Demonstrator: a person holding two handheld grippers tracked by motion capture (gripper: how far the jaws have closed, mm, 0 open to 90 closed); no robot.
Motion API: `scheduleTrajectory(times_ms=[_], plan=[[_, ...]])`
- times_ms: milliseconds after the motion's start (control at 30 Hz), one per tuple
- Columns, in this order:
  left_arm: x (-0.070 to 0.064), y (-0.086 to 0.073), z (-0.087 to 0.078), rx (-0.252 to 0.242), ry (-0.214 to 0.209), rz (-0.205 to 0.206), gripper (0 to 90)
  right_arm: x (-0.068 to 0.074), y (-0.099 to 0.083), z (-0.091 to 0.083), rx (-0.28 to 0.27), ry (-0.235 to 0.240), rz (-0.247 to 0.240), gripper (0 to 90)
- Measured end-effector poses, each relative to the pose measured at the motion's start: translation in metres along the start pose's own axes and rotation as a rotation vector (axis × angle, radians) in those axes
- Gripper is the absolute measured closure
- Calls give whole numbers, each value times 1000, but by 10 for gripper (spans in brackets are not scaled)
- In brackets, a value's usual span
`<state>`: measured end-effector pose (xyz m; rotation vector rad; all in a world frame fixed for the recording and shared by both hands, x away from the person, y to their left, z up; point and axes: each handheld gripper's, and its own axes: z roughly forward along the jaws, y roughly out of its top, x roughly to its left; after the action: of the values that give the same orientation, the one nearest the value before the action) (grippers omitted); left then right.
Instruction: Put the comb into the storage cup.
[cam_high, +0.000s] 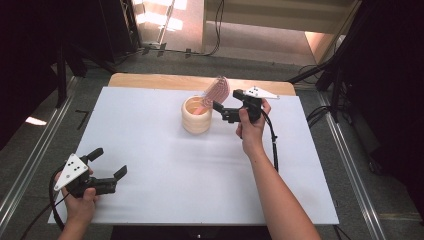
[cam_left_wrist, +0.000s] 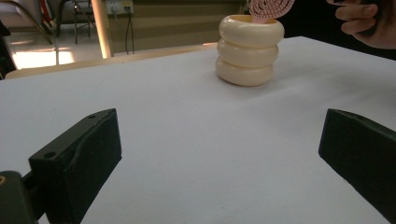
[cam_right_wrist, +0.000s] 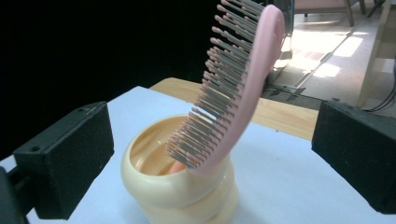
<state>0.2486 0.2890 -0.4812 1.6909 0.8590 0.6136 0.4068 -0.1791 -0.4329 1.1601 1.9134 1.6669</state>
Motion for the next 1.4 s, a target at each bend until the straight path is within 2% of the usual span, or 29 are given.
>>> scheduleTrajectory(times_ms=[367, 1400], plan=[[0, 0, 0, 1, -1, 2, 0, 2, -9, -18, -22, -20, -53, 0], [-1, 0, 1, 4, 3, 4, 1, -9, -30, -67, -40, -46, -80, 0]])
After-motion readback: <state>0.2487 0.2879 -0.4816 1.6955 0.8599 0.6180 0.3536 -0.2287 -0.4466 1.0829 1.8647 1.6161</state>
